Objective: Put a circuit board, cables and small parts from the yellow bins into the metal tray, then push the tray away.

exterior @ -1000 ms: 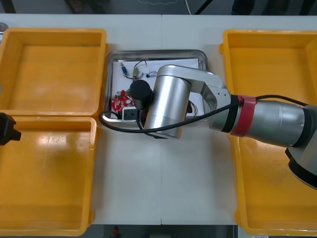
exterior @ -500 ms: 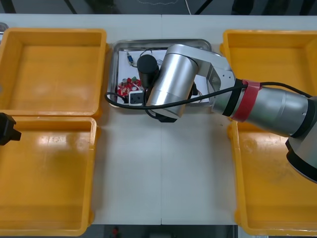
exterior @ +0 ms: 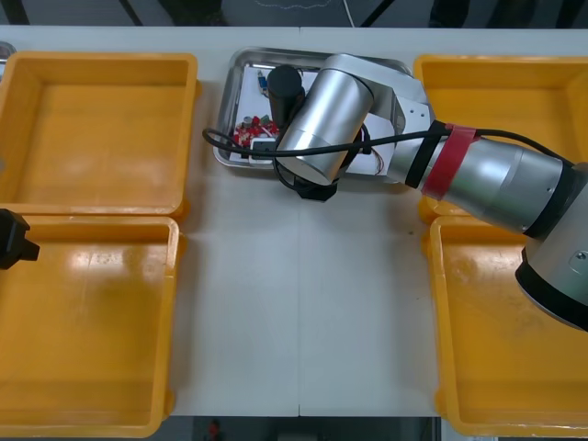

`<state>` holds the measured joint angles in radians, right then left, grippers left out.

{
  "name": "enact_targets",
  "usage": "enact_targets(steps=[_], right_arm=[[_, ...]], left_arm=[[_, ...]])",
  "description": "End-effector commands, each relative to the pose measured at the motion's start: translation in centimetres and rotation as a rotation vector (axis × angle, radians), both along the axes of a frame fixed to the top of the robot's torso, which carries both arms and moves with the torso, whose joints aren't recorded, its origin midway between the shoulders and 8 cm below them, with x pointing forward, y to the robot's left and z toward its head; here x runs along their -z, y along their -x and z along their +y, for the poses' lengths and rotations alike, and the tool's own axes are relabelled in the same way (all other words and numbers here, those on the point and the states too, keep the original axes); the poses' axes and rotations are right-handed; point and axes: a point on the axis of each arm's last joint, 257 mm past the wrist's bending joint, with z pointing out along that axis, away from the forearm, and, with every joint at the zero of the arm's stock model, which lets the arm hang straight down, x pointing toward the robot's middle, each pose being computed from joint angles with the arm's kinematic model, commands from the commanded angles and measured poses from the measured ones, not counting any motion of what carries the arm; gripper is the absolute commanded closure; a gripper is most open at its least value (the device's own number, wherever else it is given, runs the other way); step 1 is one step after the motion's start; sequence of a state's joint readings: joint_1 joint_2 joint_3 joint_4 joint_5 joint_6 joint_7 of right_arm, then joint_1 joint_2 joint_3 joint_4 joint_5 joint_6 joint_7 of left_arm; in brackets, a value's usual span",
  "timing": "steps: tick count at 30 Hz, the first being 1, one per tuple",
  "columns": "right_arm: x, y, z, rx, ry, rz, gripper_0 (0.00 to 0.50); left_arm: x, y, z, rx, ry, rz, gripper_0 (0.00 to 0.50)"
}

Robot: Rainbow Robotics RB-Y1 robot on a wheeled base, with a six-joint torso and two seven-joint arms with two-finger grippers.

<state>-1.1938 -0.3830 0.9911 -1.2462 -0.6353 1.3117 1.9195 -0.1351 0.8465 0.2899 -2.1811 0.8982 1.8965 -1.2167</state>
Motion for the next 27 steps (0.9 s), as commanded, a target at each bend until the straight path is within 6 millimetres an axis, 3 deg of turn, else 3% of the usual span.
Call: enact_targets(steps=[1,27], right_arm=[[-4.3,-1.5,3.3,-0.083,-0.031,-0.062,0.500],[-6.4,-4.9,4.9,-0.168,-0.032,-0.162,0.500]], left_arm=[[-0.4,0.4,1.0,0.081,-0.068,-0.002,0.000],[-0.4,0.4,1.0,0.081,-0.068,-0.002,0.000]])
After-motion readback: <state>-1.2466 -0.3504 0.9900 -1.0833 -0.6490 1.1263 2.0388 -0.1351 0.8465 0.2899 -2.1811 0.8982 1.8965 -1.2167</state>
